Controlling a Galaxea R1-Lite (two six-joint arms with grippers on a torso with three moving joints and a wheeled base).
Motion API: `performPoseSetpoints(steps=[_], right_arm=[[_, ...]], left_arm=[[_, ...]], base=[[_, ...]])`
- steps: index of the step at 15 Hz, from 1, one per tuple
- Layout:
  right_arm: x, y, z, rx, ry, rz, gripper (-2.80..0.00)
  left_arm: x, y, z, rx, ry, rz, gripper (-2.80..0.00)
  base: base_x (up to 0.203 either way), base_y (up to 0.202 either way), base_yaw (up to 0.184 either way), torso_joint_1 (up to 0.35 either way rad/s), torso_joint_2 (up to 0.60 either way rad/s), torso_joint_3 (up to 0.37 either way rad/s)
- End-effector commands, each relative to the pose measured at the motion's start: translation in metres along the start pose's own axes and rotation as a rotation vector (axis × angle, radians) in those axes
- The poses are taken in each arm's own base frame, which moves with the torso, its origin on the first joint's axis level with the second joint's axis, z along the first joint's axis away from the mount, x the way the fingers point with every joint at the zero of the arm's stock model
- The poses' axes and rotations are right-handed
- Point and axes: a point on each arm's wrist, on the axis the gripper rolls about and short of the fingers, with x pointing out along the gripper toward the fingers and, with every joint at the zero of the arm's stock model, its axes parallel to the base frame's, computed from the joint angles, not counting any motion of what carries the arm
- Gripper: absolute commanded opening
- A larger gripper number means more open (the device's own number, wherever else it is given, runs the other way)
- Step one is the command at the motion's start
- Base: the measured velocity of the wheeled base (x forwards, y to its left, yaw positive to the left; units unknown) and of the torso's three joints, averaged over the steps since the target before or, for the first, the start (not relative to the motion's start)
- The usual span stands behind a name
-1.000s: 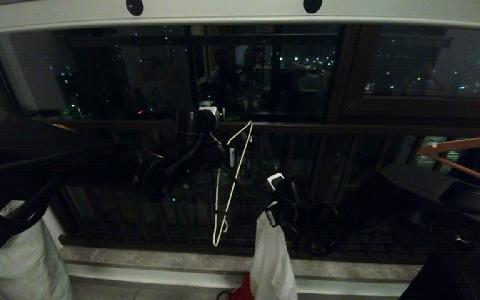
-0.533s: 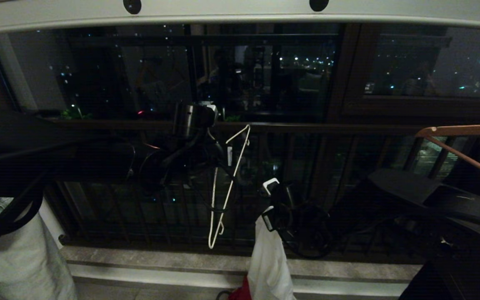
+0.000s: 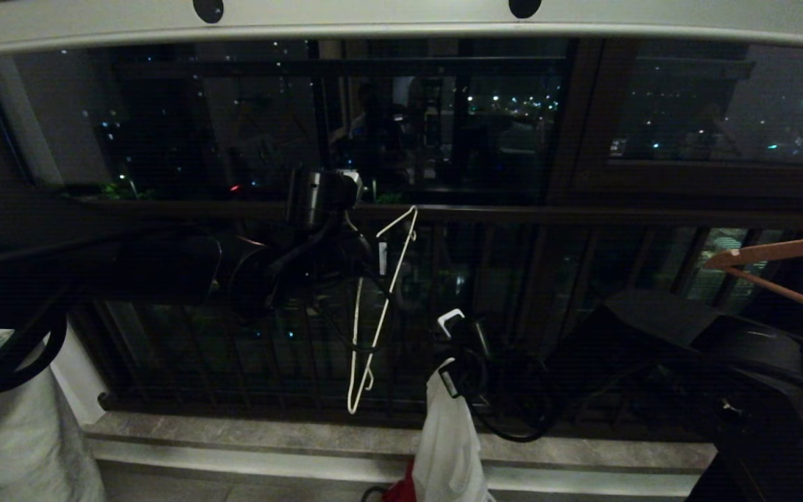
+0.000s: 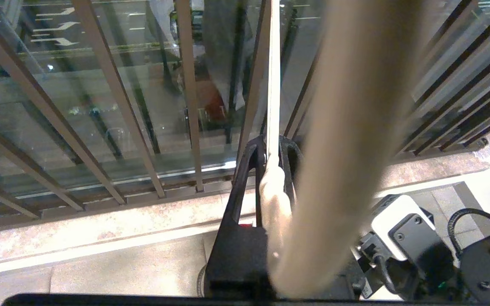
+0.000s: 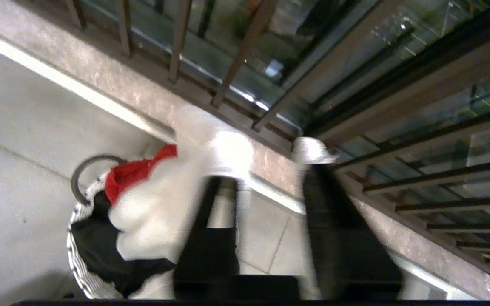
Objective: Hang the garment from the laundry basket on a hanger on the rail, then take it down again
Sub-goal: Put clothes in the basket
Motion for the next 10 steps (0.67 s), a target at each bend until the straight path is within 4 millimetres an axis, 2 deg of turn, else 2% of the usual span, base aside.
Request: performPoseSetpoints(steps=[1,7,10], right_arm=[[-0.005,-0.001,0.0,-0.008,0.015,0.001,0.0],[-0.015,-0.004,0.0,-0.07,0.135,0.022,0.0],[-0.013,-0.006,0.015,-0.085,0.129,0.023,0.0]], left_arm=[[-0.002,0.001,0.0,0.005,0.012,0.004,-2.8],[-0.005,0.001,-0.001,0.019,0.057,0.011,-2.8],[-0.007,0.003,0.003,0.016,0.047,0.015,-2.8]], base=[[0.0,0.0,0.0,0.0,0.0,0.0],[0.0,0.0,0.0,0.0,0.0,0.0],[0.0,0.0,0.0,0.0,0.0,0.0]])
